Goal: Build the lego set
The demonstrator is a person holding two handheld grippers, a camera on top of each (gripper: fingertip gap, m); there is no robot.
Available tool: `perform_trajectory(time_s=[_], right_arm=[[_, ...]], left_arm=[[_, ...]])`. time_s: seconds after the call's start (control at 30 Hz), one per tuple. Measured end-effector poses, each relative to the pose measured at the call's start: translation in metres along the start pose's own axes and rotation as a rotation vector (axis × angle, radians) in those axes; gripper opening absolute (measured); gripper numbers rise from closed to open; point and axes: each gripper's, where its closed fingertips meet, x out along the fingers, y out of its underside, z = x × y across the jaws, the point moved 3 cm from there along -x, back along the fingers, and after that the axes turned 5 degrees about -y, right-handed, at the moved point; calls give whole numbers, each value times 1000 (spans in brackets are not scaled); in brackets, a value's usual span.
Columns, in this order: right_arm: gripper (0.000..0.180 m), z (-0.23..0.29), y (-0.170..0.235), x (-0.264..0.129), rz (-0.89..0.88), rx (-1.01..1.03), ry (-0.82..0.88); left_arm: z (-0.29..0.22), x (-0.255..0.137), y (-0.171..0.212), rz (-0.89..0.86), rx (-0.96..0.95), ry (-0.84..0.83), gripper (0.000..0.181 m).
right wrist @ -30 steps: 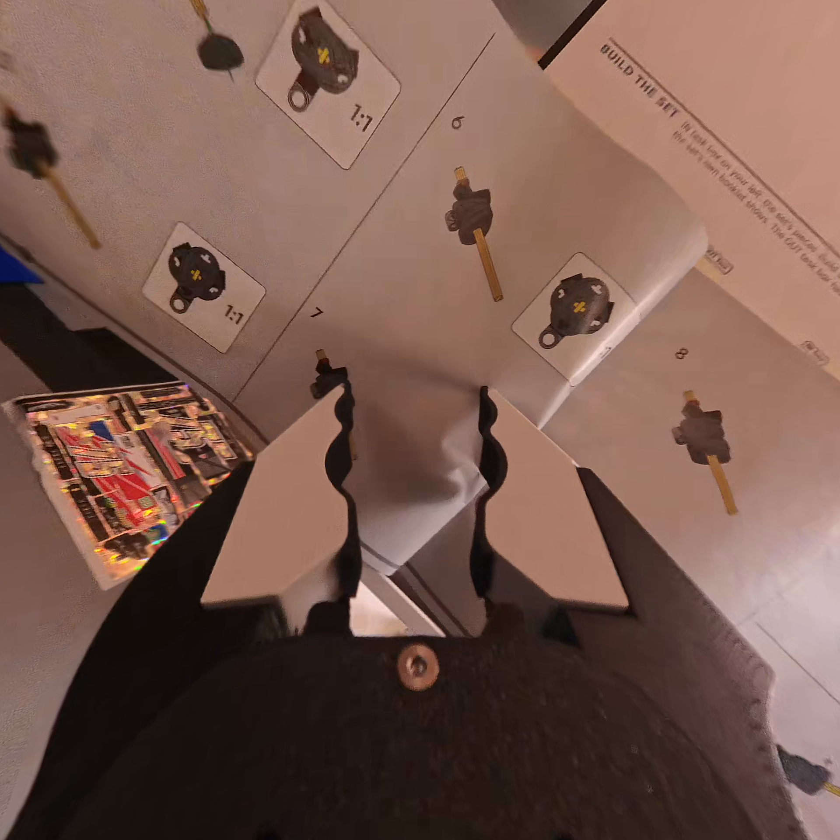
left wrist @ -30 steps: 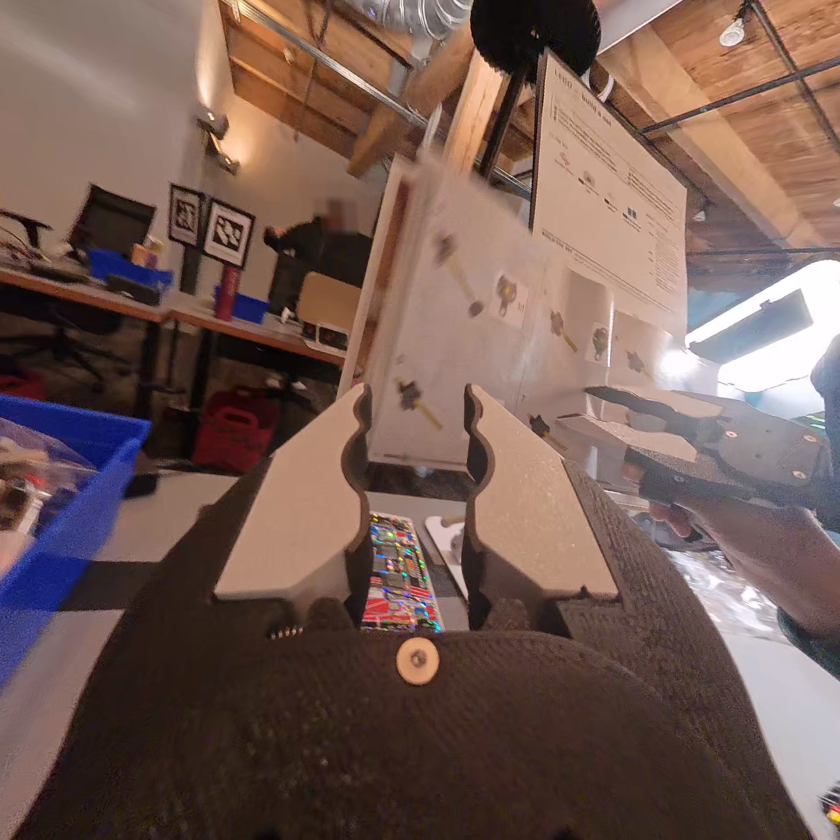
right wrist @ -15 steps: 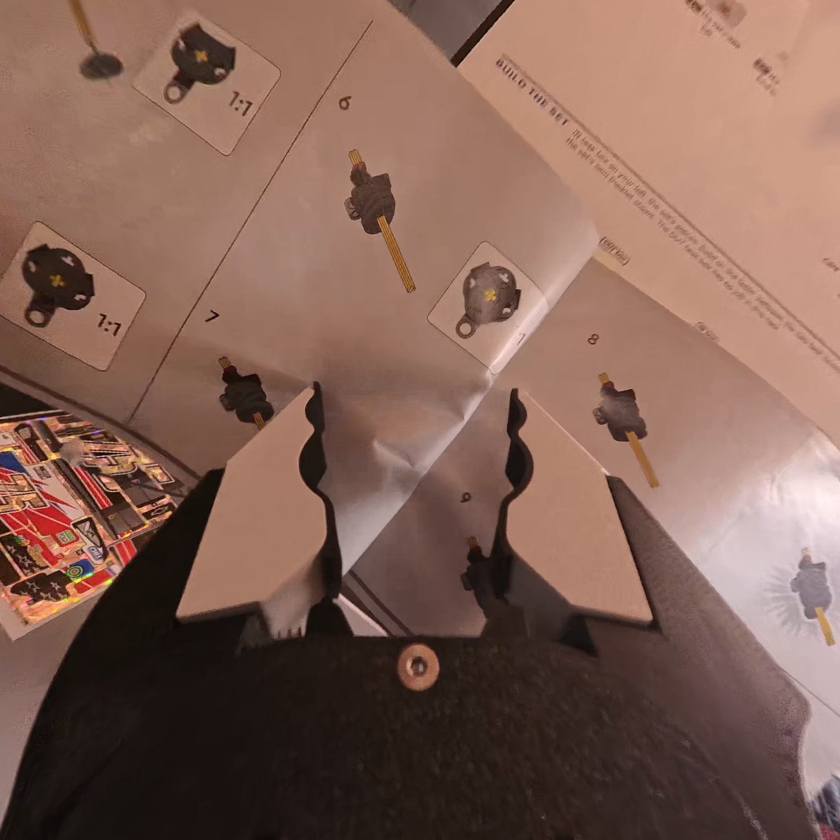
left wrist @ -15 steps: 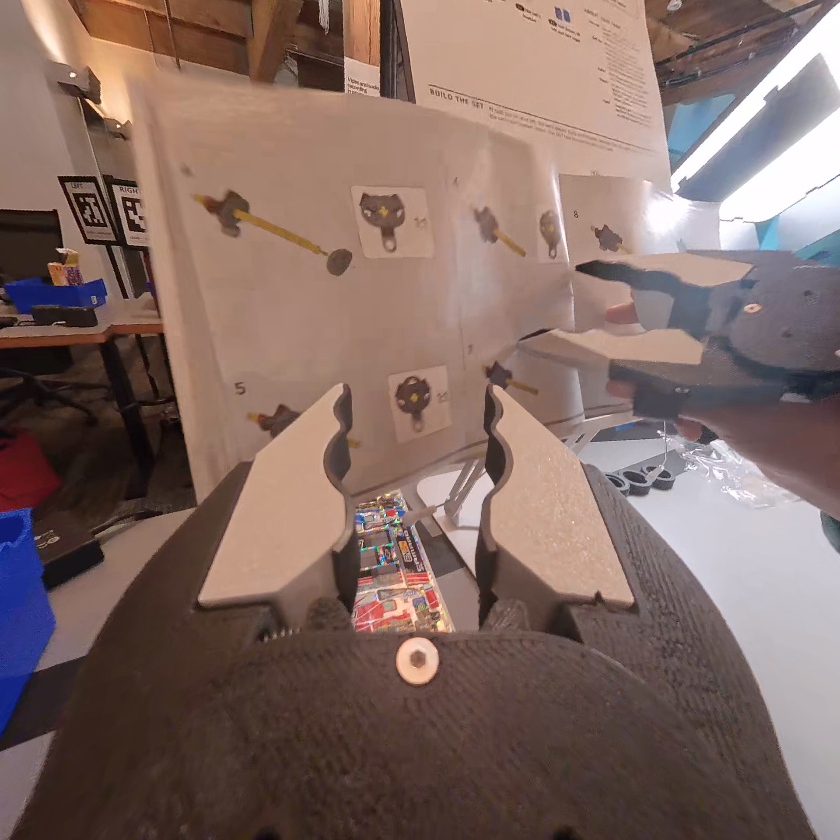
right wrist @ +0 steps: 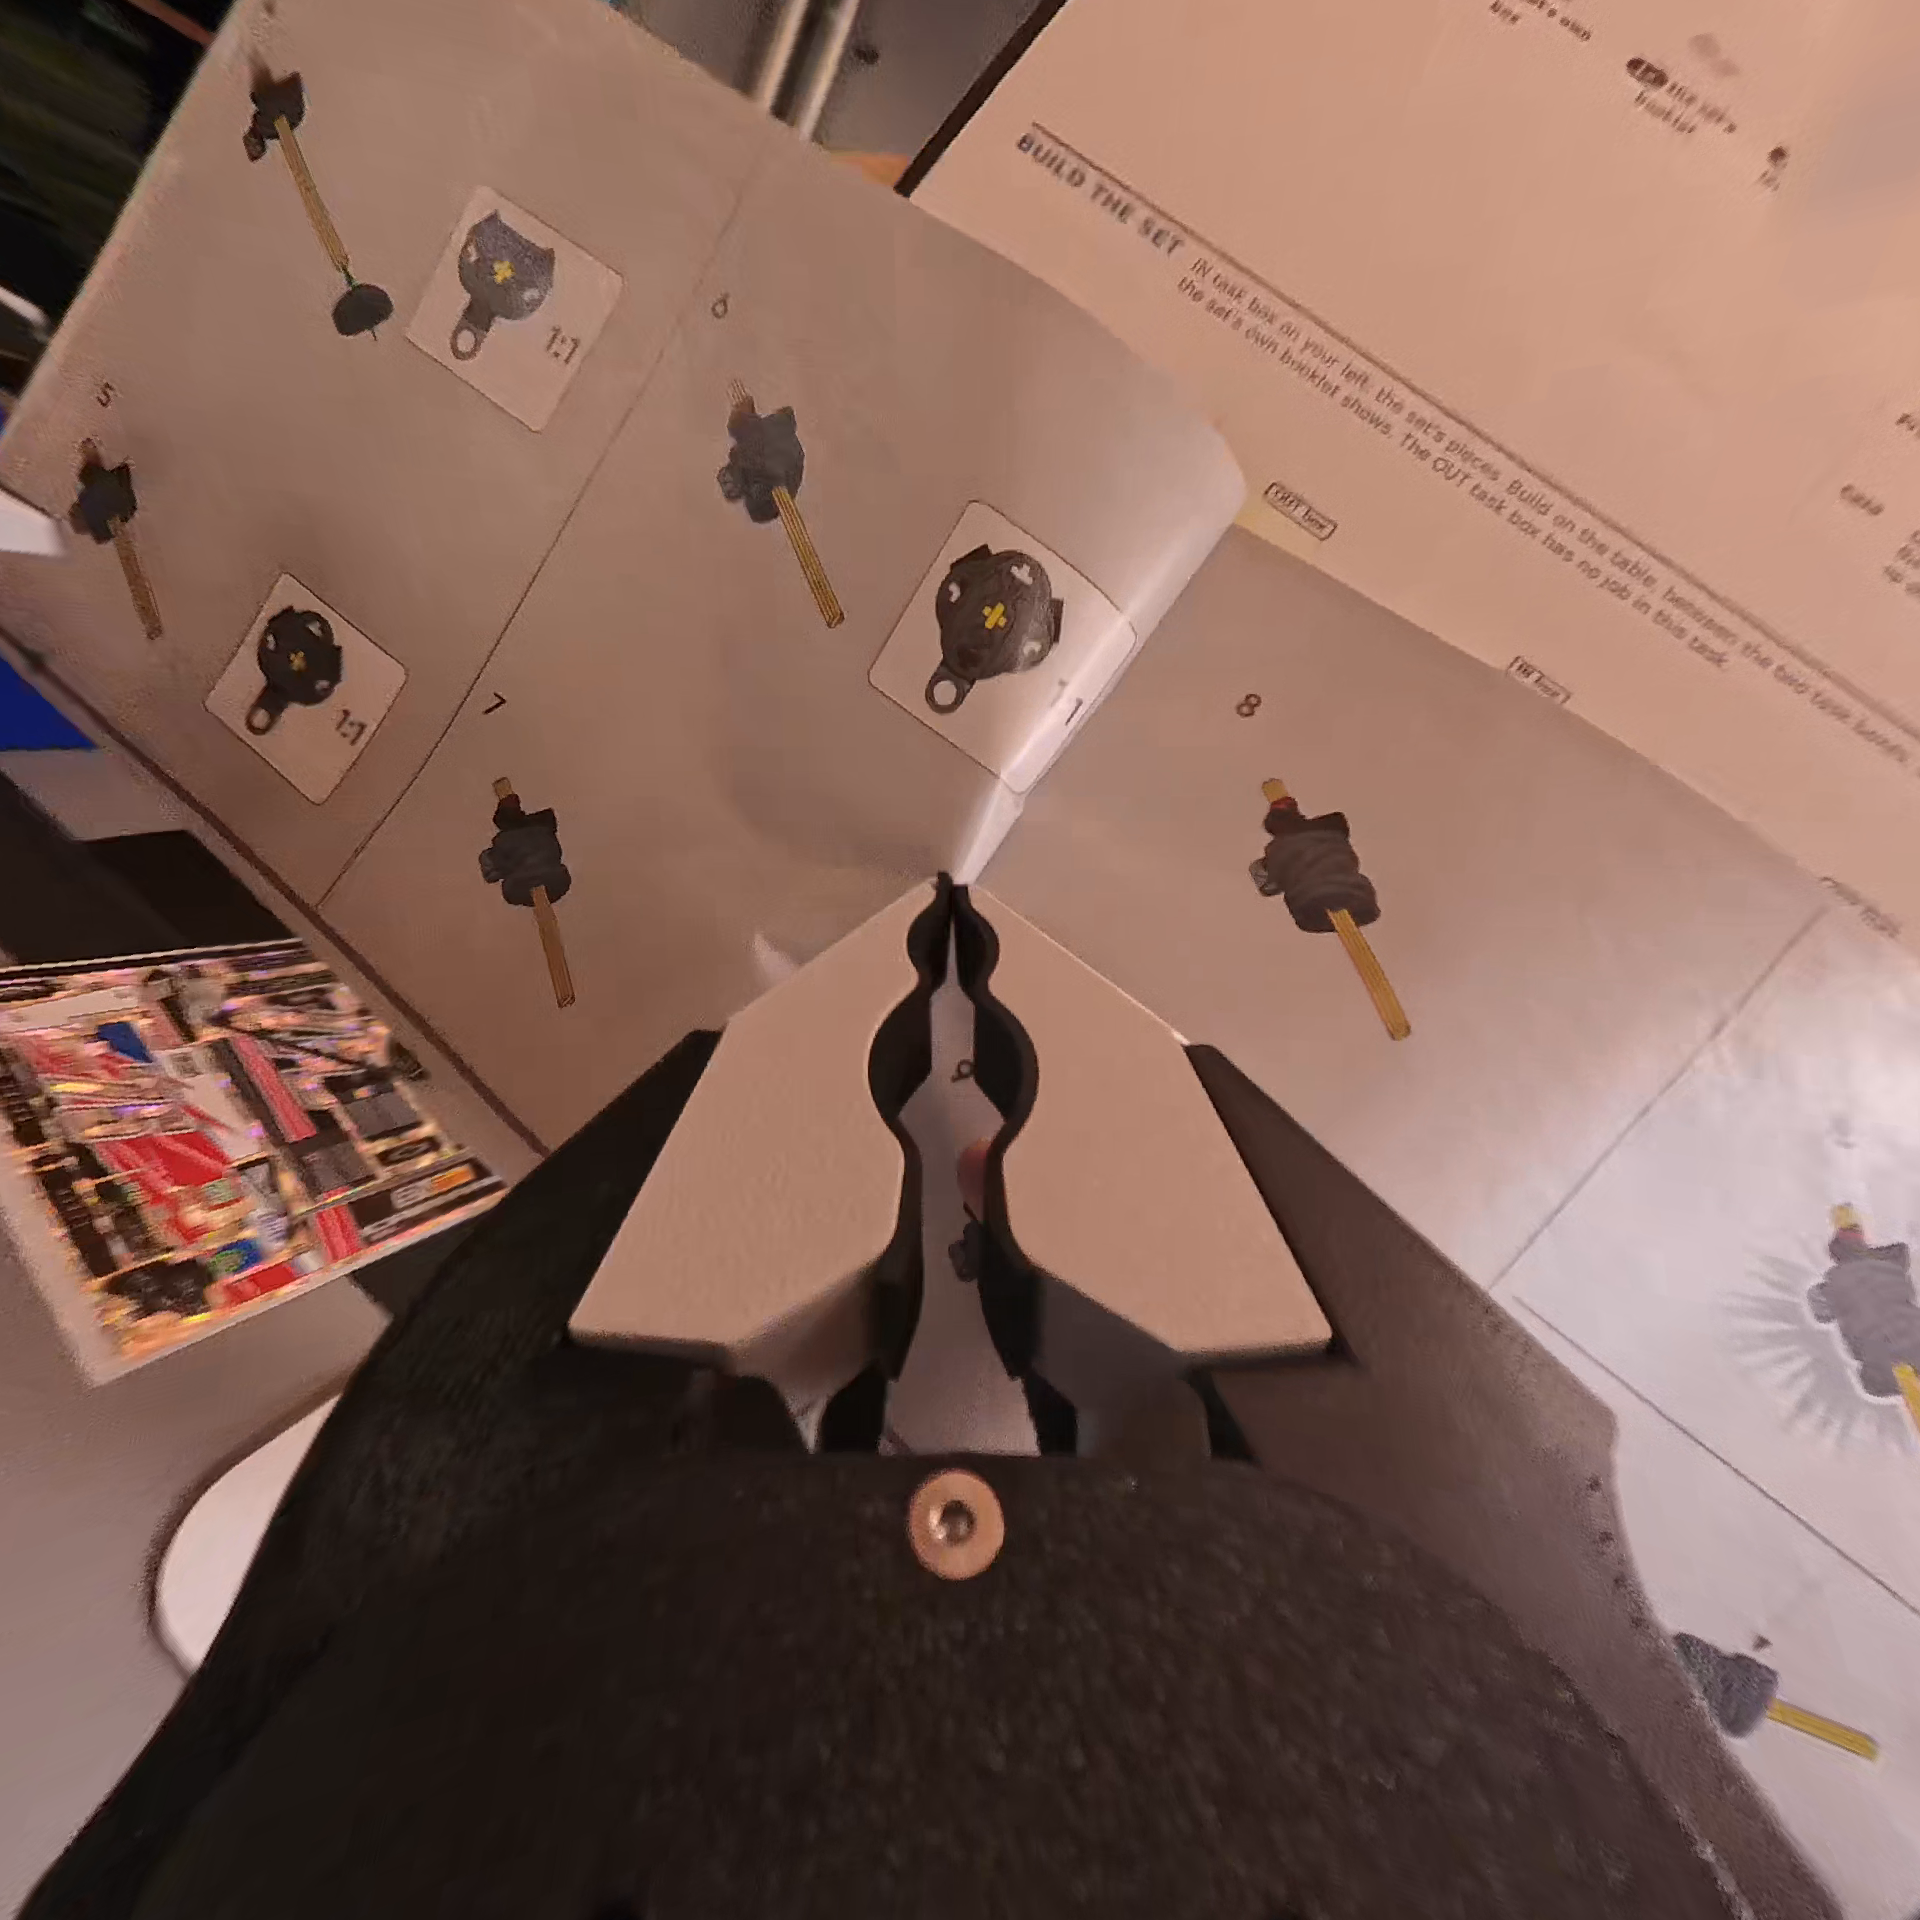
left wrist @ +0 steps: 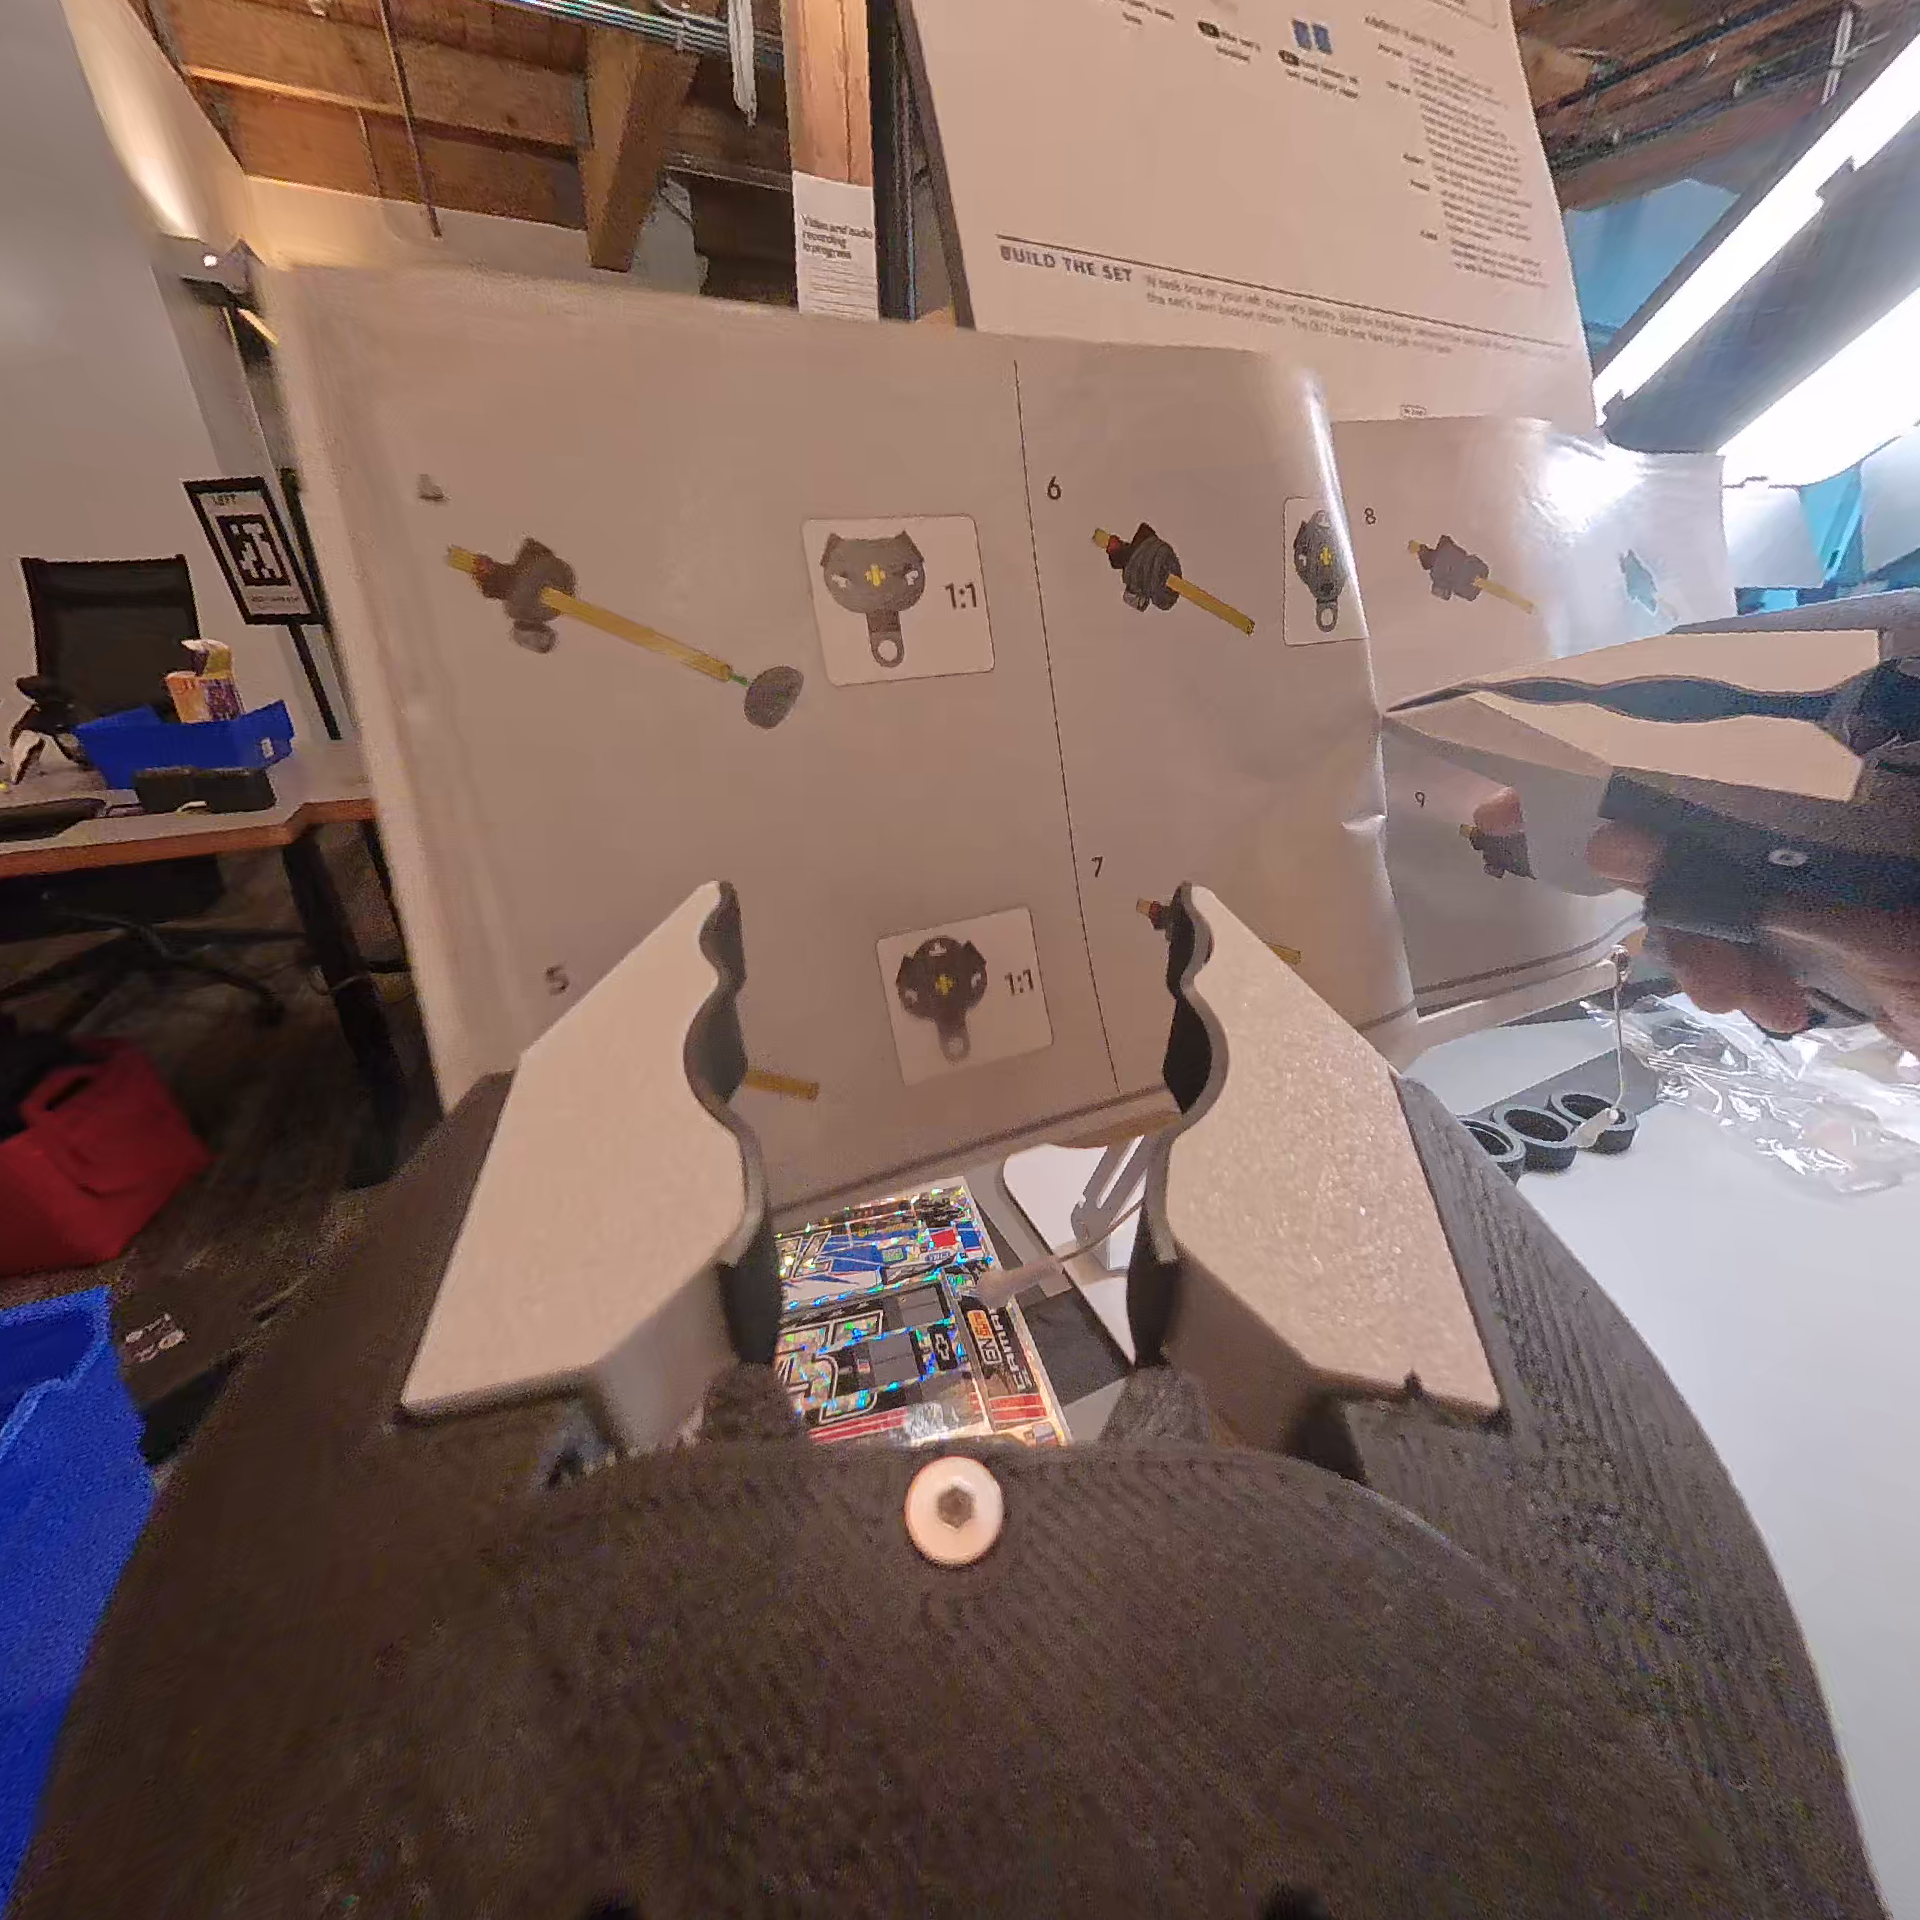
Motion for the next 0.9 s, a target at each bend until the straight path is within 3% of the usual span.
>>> perform_trajectory(time_s=[0.17,0.4,0.43,0.5,0.6,0.7,0.9], right_arm=[[0,-13,13,-11,4,215,-151],[10,-8,23,-41,15,158,-209],[11,-5,25,-45,17,146,-218],[13,-2,31,-54,16,138,-231],[16,1,43,-69,17,151,-261],[17,1,55,-85,20,164,-284],[17,-5,73,-115,16,216,-302]], left_arm=[[-13,26,13,74,23,8,81],[-41,44,44,153,38,72,13],[-42,42,40,135,52,72,11],[-35,37,29,79,63,17,24],[-14,32,15,34,28,-85,77],[8,36,14,40,3,-165,111],[-13,66,44,188,-76,-43,118]])
